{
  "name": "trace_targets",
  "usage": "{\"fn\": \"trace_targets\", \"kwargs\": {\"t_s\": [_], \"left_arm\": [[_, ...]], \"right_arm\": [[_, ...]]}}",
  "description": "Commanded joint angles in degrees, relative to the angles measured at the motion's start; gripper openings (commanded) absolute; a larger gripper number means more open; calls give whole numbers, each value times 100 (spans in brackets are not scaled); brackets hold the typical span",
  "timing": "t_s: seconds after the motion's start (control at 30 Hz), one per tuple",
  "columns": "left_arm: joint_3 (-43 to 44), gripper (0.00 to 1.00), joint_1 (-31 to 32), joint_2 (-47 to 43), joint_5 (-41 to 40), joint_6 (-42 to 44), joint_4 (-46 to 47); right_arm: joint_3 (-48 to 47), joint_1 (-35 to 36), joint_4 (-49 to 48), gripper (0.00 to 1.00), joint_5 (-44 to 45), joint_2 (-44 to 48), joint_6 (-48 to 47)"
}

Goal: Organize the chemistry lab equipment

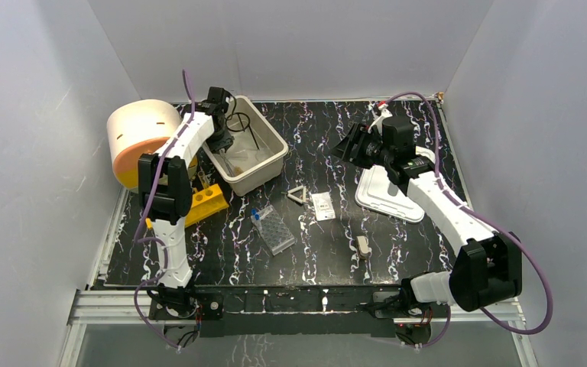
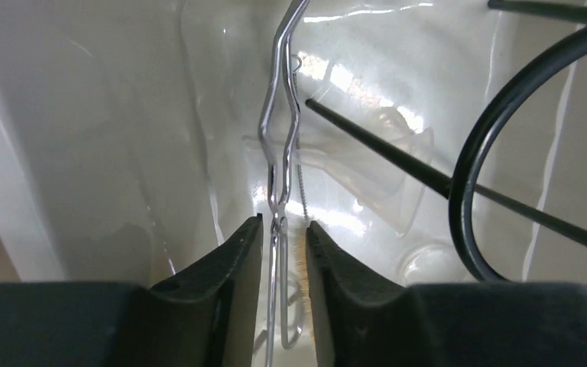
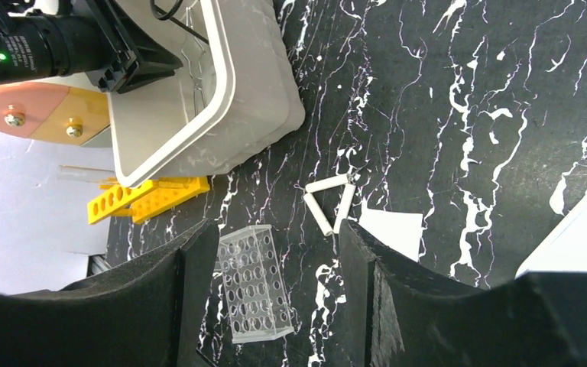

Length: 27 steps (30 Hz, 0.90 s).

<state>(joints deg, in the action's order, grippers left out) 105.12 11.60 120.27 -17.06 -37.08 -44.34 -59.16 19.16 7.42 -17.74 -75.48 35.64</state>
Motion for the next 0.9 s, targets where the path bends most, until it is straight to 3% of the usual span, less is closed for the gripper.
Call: {"fn": "trace_targets", "kwargs": {"t_s": [0.0, 0.27, 0.5, 0.63, 0.87], "left_arm": [[-20, 30, -35, -257, -282, 184, 128], [188, 39, -31, -774, 25, 504, 380], [366, 50, -26, -1649, 1273, 782, 660], [21, 55, -26, -2349, 2310, 854, 766], [-852, 62, -26, -3383, 2763, 676, 945]], "right_arm": [[-204, 163, -29, 67, 355, -112, -280], [-210, 632, 198, 68, 1066, -366, -710], [-418, 1273, 834, 75, 1965, -902, -1255], [-604, 1604, 1095, 76, 2137, -1391, -1314], [-1082, 1739, 1106, 67, 1903, -2215, -583]]}}
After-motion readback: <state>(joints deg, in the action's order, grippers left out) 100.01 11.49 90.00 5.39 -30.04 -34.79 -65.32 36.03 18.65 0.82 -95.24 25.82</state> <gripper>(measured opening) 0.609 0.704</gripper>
